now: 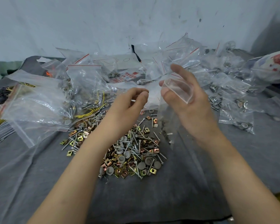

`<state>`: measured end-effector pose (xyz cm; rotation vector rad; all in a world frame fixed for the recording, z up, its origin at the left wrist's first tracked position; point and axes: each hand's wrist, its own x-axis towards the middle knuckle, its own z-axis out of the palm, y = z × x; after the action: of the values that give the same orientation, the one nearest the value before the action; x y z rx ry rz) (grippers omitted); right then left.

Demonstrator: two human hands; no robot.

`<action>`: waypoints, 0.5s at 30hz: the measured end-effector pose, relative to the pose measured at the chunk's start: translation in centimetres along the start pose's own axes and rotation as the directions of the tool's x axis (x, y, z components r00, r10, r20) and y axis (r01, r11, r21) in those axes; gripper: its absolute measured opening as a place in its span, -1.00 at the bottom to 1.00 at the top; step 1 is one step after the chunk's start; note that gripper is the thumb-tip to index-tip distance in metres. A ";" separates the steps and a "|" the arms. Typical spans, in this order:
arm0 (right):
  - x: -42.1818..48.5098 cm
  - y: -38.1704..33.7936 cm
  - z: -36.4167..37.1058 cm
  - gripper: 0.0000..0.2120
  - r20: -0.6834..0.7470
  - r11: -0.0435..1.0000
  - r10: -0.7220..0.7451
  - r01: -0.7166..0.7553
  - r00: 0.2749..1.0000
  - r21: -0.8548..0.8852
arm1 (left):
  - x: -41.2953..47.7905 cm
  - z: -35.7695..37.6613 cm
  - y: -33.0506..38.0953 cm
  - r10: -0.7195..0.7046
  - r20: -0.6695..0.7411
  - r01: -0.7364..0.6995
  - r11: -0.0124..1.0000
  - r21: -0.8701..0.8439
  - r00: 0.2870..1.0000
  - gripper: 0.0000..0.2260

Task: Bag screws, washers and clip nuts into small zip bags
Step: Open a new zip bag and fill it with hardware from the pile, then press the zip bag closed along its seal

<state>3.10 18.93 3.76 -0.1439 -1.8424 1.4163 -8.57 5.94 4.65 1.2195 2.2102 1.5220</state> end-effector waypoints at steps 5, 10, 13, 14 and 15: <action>0.1 -0.9 -0.2 -0.53 0.060 0.991 0.066 -0.073 0.996 0.111 | -0.2 0.1 0.2 -0.003 0.041 0.007 0.995 -0.101 0.999 -0.77; 0.2 -0.6 -0.5 -0.56 0.149 0.956 0.167 -0.197 0.975 0.216 | -0.6 0.4 0.3 -0.009 0.139 0.048 0.960 -0.275 0.990 -0.75; 0.3 -0.3 -0.8 -0.51 0.185 0.919 0.211 -0.259 0.960 0.296 | -0.7 0.6 0.0 0.009 0.160 0.032 0.966 -0.256 0.987 -0.75; 0.3 -0.2 -0.9 -0.51 0.202 0.911 0.216 -0.272 0.955 0.311 | -0.7 0.6 0.0 0.016 0.165 0.027 0.967 -0.253 0.986 -0.74; 0.3 -0.1 -0.9 -0.52 0.212 0.909 0.213 -0.273 0.954 0.315 | -0.7 0.7 0.0 0.021 0.167 0.020 0.970 -0.242 0.986 -0.73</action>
<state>3.51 19.74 4.06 -0.0790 -1.7261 1.9586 -7.68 5.90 4.13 1.2207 1.8553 1.5711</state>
